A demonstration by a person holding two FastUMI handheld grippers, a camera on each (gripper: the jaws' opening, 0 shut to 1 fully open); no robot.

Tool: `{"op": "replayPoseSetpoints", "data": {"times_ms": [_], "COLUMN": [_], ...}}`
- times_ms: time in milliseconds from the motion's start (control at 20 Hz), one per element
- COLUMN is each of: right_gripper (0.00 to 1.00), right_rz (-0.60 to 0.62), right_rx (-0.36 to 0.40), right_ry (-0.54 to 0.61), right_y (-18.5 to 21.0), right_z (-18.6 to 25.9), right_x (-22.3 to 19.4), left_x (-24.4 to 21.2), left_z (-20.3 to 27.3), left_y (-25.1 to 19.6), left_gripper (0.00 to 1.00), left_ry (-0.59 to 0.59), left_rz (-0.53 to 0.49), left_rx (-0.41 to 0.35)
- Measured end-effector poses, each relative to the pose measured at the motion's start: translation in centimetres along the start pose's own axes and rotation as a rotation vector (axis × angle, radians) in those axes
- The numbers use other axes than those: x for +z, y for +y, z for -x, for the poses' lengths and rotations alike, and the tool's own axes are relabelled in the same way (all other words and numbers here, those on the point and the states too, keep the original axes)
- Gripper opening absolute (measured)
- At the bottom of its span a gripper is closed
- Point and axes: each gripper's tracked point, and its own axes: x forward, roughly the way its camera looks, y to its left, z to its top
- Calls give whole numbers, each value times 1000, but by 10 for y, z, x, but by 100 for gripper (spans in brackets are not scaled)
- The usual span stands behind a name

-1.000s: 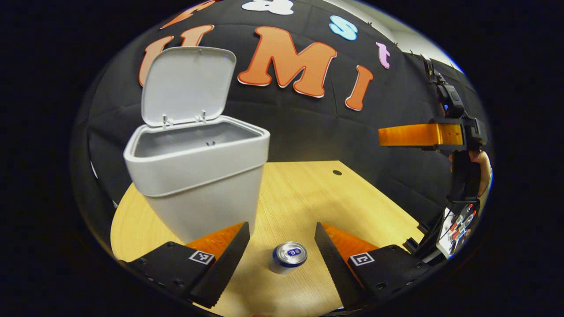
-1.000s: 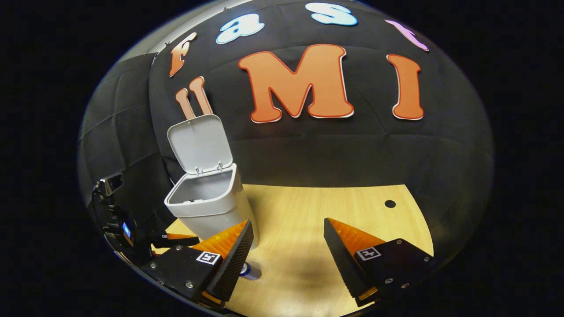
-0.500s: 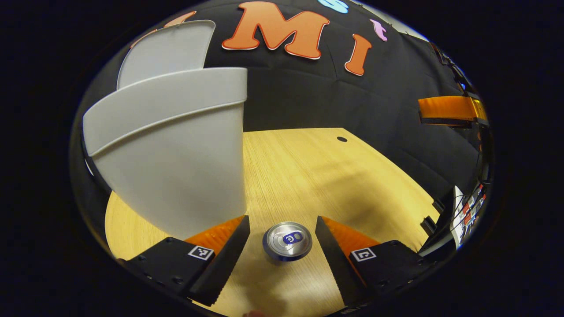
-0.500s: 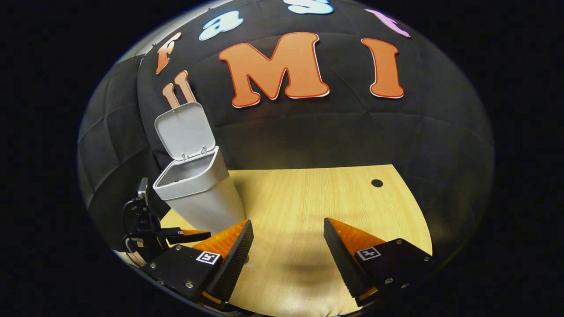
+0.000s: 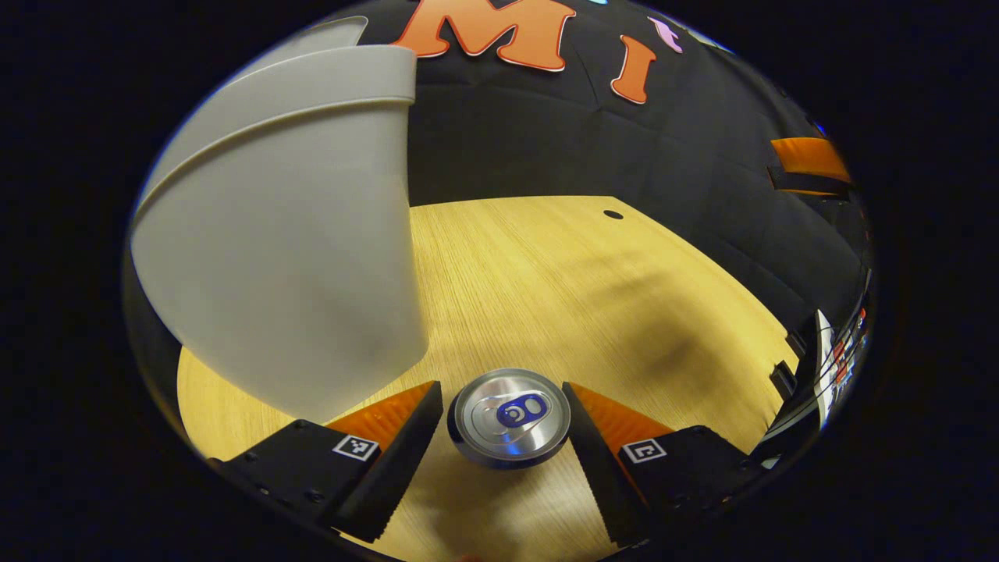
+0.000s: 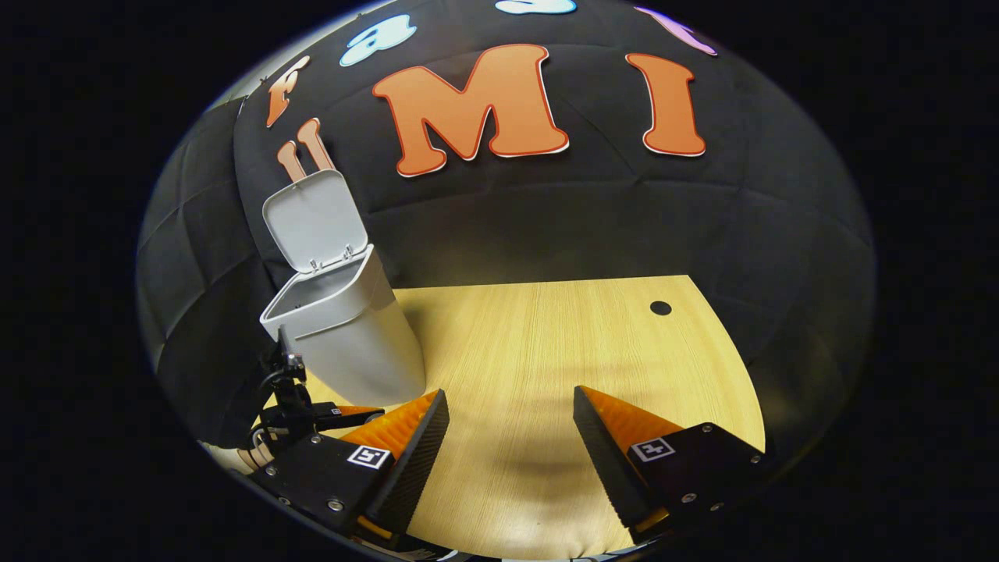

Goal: Press the lid of the desktop garbage bin to open it, pick up the crumpled paper on the desktop and throw it into the bin, then pick up the pop can on the desktop and drop it into the bin, and finally close the garbage bin lid.

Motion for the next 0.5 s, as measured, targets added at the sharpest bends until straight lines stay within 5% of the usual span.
{"op": "replayPoseSetpoints", "data": {"times_ms": [500], "right_gripper": [96], "right_rz": [0], "right_rx": [-2], "right_ry": [58], "right_y": [-3], "right_z": [-3], "right_x": [-16], "left_x": [-3], "left_z": [-4], "left_y": [1], "left_gripper": [86], "left_ry": [-10], "left_rz": [30], "left_rx": [2]}}
